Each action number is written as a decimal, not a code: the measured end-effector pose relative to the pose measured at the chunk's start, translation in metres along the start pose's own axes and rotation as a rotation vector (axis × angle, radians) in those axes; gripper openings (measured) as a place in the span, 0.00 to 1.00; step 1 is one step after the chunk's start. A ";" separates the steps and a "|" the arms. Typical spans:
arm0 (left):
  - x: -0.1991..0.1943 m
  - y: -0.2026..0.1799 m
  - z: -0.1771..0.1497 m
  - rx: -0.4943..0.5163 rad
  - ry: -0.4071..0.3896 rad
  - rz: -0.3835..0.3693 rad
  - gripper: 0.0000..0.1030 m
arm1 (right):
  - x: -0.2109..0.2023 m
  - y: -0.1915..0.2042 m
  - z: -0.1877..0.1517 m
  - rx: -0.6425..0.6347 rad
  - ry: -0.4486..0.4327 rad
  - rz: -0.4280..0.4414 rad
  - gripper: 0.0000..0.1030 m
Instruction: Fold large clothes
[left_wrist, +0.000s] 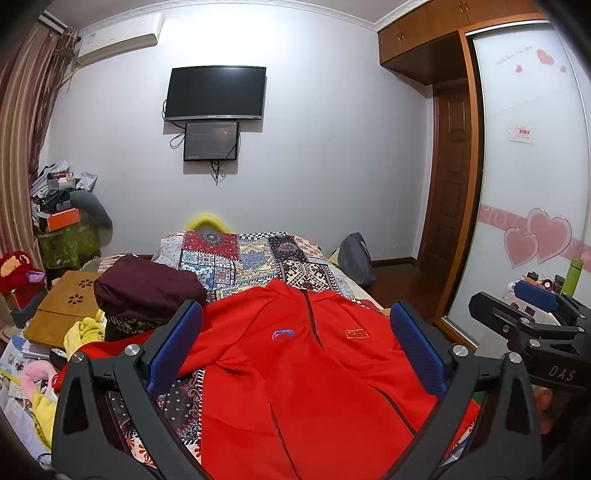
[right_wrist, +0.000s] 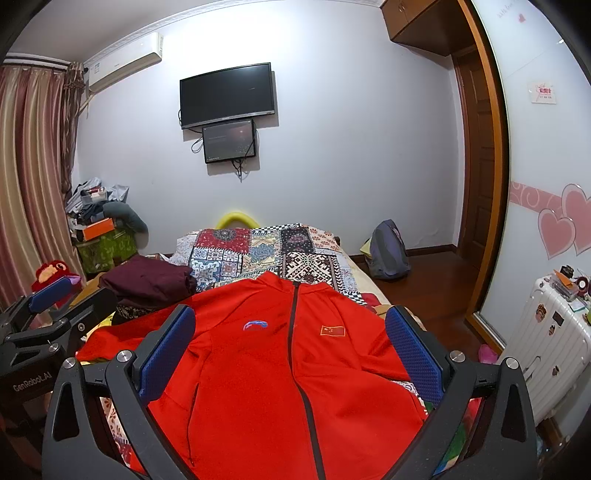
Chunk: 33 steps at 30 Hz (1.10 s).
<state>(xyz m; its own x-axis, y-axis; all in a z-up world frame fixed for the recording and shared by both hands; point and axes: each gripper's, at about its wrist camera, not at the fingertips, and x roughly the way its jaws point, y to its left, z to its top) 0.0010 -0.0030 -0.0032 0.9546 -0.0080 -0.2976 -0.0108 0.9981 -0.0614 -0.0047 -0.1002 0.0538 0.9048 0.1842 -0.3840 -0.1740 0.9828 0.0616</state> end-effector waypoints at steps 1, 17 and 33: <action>0.000 0.000 0.000 -0.001 0.000 0.001 0.99 | 0.000 0.000 0.000 0.001 0.000 0.001 0.99; 0.001 0.001 -0.001 0.001 0.006 0.005 0.99 | 0.003 0.001 -0.004 0.004 0.005 0.003 0.99; 0.002 0.002 -0.001 -0.001 0.008 0.006 0.99 | 0.005 0.001 -0.004 0.005 0.009 0.005 0.99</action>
<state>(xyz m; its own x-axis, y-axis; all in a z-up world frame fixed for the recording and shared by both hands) 0.0021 -0.0011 -0.0050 0.9521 -0.0026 -0.3057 -0.0169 0.9980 -0.0611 -0.0017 -0.0987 0.0480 0.9003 0.1893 -0.3919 -0.1768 0.9819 0.0681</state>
